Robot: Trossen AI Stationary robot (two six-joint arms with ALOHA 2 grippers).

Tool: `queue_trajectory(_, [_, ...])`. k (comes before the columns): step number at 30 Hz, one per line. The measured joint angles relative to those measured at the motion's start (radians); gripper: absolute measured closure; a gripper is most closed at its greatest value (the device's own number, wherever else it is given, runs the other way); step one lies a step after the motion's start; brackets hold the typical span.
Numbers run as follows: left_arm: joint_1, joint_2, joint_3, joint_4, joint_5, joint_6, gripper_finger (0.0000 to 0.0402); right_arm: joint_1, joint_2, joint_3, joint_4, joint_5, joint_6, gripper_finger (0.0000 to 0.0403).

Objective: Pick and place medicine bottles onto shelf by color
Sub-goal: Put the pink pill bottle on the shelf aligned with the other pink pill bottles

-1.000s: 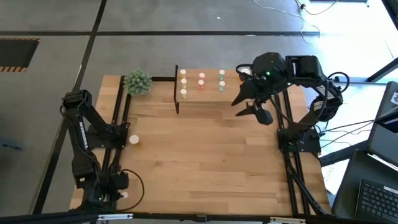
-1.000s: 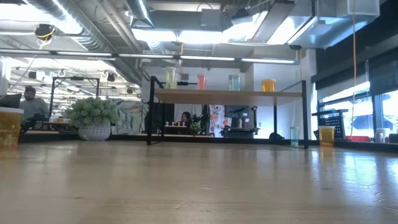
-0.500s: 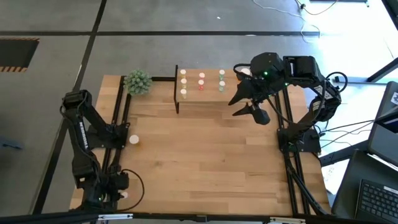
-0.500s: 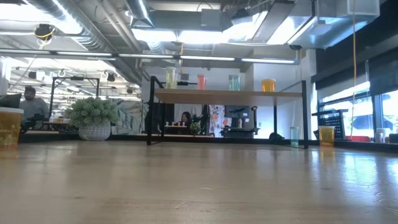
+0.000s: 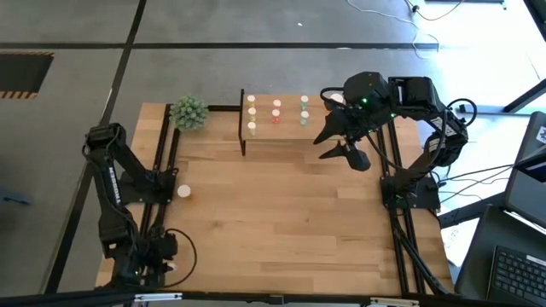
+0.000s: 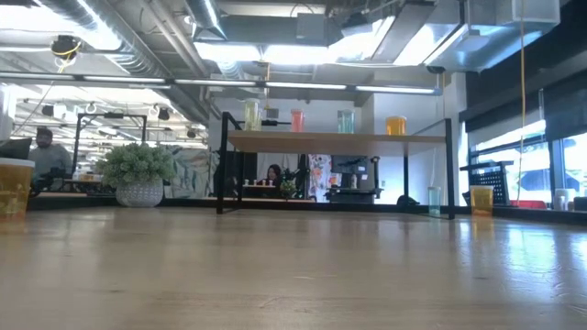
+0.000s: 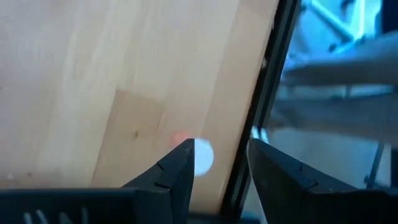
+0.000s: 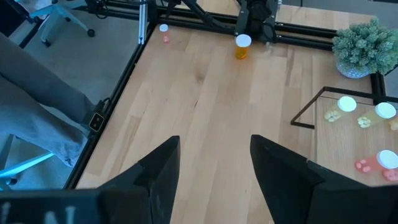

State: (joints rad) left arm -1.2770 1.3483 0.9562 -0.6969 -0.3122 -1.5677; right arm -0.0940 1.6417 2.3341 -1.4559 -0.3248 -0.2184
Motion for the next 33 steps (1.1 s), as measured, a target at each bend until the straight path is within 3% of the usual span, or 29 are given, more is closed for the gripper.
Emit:
queue_trajectory(6, [0.0,-0.001,0.0,0.004,-0.113,-0.099,0.0255,0.0,0.0,0.0,0.0,0.0,0.0,0.0205])
queue_trajectory(14, [0.0,-0.001,0.0,0.152,-0.077,-0.103,0.0255,0.0,0.0,0.0,0.0,0.0,0.0,0.0205])
queue_trajectory(23, [-0.04,-0.001,0.0,0.105,-0.069,-0.191,0.0255,0.0,0.0,0.0,0.0,0.0,0.0,0.0205])
queue_trajectory(33, [-0.047,-0.001,0.0,0.105,-0.08,-0.16,0.0244,0.0,0.0,0.0,0.0,0.0,0.0,0.0205])
